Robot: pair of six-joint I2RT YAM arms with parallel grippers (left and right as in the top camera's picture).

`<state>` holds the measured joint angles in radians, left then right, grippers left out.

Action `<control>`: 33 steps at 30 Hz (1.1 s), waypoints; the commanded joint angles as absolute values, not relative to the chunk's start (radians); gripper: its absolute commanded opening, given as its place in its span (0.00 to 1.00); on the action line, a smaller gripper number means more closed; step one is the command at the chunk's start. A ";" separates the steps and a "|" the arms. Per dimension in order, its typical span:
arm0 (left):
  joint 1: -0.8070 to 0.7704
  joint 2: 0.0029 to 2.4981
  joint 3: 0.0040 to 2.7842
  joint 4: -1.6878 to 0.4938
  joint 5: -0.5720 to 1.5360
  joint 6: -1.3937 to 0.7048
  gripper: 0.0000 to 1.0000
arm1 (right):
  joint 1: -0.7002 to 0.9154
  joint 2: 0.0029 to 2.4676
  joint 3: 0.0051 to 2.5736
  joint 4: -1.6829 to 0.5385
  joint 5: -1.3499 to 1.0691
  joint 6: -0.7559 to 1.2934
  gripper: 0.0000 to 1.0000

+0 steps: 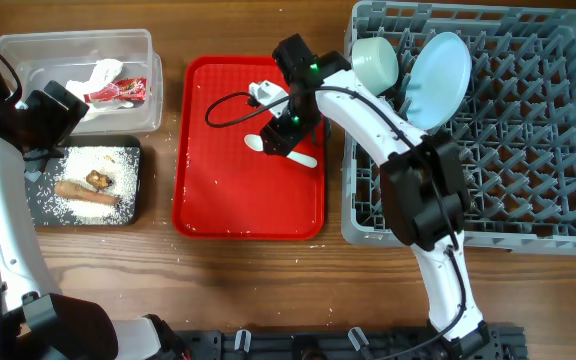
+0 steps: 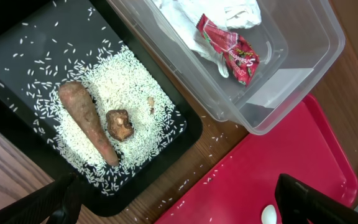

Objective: Sort waste into correct bins and load items into the dishwasher rack
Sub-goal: 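Grasp the white spoon on the red tray with the right gripper, then carry the white spoon into the rack and release it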

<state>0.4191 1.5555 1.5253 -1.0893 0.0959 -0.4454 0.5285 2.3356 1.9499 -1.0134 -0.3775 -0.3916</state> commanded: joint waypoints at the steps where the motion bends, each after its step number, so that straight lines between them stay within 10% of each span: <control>1: 0.423 1.547 1.542 -1.089 0.104 -0.422 1.00 | 0.531 2.375 1.948 -1.002 -0.398 -0.421 0.67; 15: 0.423 1.547 1.542 -1.089 0.104 -0.422 1.00 | 0.531 2.449 1.948 -1.034 -0.473 -0.351 0.55; 17: 0.423 1.547 1.542 -1.089 0.104 -0.422 1.00 | 0.531 2.449 1.936 -1.036 -0.473 -0.290 0.19; 19: 0.423 1.547 1.542 -1.089 0.104 -0.422 1.00 | 0.532 2.449 1.926 -1.038 -0.472 -0.244 0.06; 33: 0.423 1.547 1.542 -1.089 0.104 -0.422 1.00 | 0.522 2.199 2.032 -1.114 -0.360 0.011 0.04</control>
<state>0.4191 1.5555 1.5253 -1.0893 0.0959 -0.4454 0.5312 2.3882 1.9663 -1.1118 -0.4751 -0.0952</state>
